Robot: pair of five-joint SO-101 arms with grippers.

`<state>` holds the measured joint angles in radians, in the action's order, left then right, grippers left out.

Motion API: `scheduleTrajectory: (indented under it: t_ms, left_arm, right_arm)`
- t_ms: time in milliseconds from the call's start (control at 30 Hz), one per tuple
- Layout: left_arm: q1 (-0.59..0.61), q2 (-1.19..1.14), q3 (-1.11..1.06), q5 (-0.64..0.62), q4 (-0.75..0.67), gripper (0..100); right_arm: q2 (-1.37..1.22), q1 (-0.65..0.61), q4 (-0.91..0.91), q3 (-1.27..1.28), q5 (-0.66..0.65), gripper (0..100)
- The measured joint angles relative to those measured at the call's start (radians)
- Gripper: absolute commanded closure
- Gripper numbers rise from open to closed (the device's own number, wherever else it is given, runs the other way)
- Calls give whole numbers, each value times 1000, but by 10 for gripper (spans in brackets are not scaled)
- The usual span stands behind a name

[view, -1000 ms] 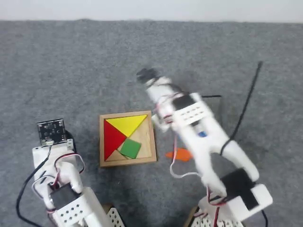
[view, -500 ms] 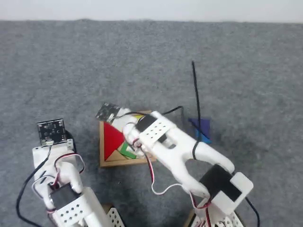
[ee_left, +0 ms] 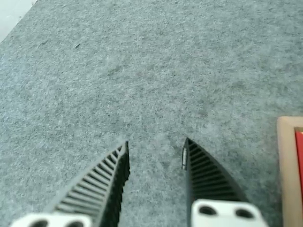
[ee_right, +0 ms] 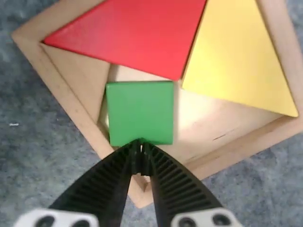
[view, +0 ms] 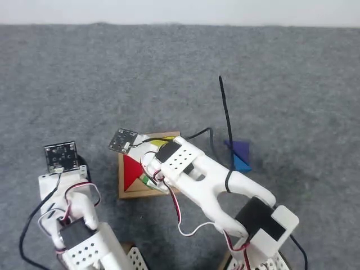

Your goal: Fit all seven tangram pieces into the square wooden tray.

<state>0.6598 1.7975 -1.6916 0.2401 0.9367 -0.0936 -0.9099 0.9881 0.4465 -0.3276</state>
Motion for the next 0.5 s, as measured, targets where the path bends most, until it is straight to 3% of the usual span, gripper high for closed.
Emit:
scheduleTrajectory:
  t_ms: [200, 500]
  left_arm:
    - [-6, 0, 0, 0, 0, 823]
    - [-17, 0, 0, 0, 0, 823]
  right_arm:
    - [0, -44, -44, 0, 2, 986]
    - [0, -44, -135, -3, 106, 989]
